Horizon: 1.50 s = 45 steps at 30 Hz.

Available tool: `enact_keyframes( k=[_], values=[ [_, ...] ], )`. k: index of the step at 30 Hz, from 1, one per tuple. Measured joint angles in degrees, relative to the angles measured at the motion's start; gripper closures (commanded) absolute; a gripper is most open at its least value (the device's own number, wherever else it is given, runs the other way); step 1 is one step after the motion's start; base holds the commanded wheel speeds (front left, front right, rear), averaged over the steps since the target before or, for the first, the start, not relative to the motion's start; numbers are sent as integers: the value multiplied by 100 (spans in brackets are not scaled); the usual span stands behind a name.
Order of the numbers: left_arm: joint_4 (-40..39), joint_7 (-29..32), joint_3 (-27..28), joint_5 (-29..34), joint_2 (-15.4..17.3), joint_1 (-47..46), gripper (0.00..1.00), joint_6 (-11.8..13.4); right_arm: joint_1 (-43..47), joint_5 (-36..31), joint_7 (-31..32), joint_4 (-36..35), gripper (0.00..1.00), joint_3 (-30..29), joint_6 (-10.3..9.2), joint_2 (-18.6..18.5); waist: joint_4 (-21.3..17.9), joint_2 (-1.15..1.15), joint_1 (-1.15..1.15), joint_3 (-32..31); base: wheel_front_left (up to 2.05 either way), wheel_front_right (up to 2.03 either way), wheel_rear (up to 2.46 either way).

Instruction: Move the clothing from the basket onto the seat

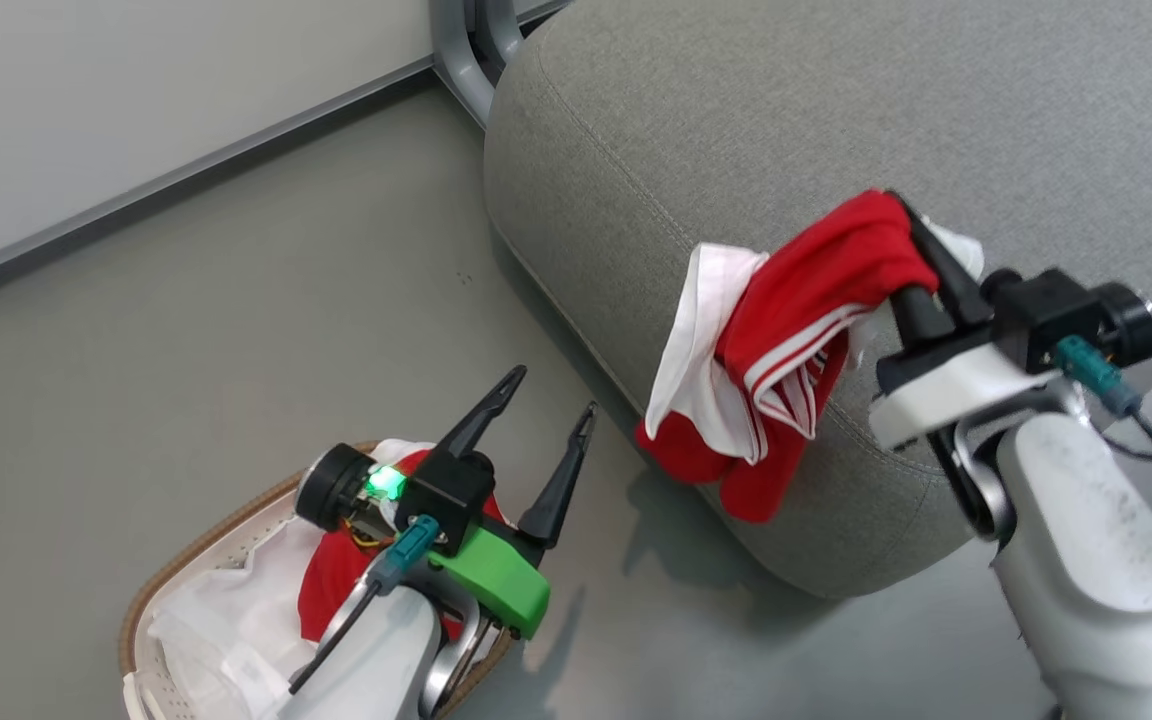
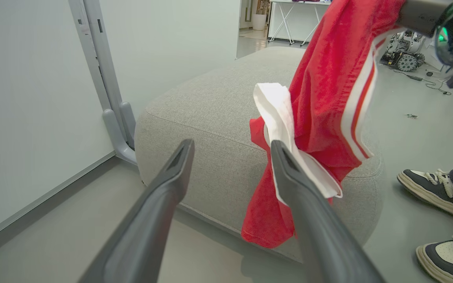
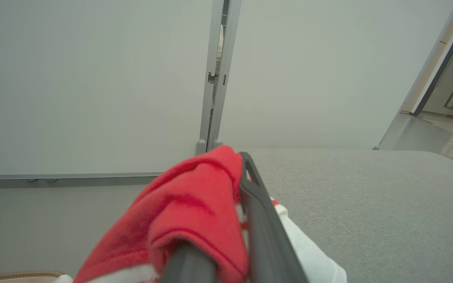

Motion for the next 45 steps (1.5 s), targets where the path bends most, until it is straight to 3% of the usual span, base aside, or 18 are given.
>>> enact_keyframes(
  k=[14,23,27,36,37,38,45],
  values=[
    [-148,0,-182,8,644,-324,0,-8,-2706,-486,-1,1513,100,-505,1,-1466,364,0,1,925,0,0,0],
    [-294,0,-167,-37,816,-545,0,-11,-3840,-920,-2,2206,100,-1461,0,-2259,826,0,1,1531,0,0,0],
    [-291,0,-179,-51,825,-576,0,-11,-3889,-998,-2,2642,100,-1659,0,-2212,1018,0,1,1728,0,0,0],
    [-250,0,-98,-86,823,-591,0,-11,-3128,-1167,-2,3365,100,-2412,0,-1625,1362,0,1,1992,0,0,0],
    [-232,0,-89,-96,826,-591,0,-11,-3033,-1204,-2,3427,87,-2531,0,-1549,1386,0,1,2003,0,0,0],
    [-216,0,-68,-98,828,-591,0,-11,-2949,-1202,-2,3418,0,-2605,0,-1471,1405,0,1,2010,0,0,0],
    [-141,0,290,-99,811,-578,0,-11,-1901,-1304,-2,2852,0,-2772,0,-1114,1477,0,0,1898,0,0,0]
  ],
)
